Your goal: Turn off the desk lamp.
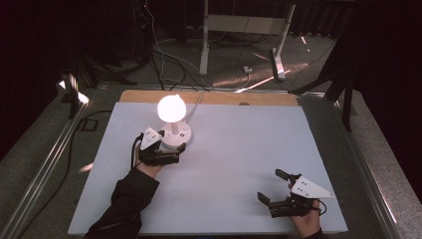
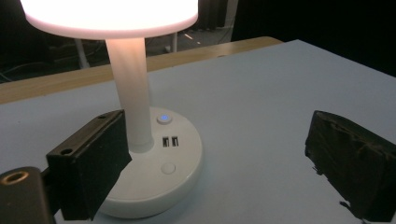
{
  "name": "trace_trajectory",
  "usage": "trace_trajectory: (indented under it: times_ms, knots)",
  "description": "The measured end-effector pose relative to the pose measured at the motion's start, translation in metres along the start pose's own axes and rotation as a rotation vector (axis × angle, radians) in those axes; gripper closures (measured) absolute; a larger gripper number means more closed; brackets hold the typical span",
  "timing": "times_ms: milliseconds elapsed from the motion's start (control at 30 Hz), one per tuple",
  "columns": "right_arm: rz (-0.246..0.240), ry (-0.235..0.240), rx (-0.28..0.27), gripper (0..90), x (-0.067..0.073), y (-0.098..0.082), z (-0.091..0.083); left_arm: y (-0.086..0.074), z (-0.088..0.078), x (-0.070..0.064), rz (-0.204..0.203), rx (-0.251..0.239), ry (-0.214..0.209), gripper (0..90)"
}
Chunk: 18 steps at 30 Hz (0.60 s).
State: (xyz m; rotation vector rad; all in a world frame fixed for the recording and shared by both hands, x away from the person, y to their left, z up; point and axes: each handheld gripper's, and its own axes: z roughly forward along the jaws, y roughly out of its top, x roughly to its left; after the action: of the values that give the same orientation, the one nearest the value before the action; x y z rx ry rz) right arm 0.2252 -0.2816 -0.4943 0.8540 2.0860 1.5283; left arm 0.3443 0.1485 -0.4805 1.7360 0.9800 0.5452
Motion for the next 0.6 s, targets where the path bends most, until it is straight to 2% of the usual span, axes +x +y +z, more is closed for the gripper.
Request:
trace_trajectory:
  times_ms: [300, 500, 600]
  knots:
    - [0.008, 0.005, -0.006, 0.0, -0.001, 0.0, 0.0, -0.002, 0.013, 0.0, 0.016, 0.04, 0.048, 23.7]
    - [0.008, 0.009, -0.005, 0.0, 0.0, 0.0, 0.0, -0.003, 0.021, 0.003, 0.021, 0.074, 0.041, 45.7]
    - [0.009, 0.01, -0.006, 0.0, -0.001, 0.0, 0.0, -0.004, 0.025, 0.004, 0.03, 0.091, 0.053, 55.1]
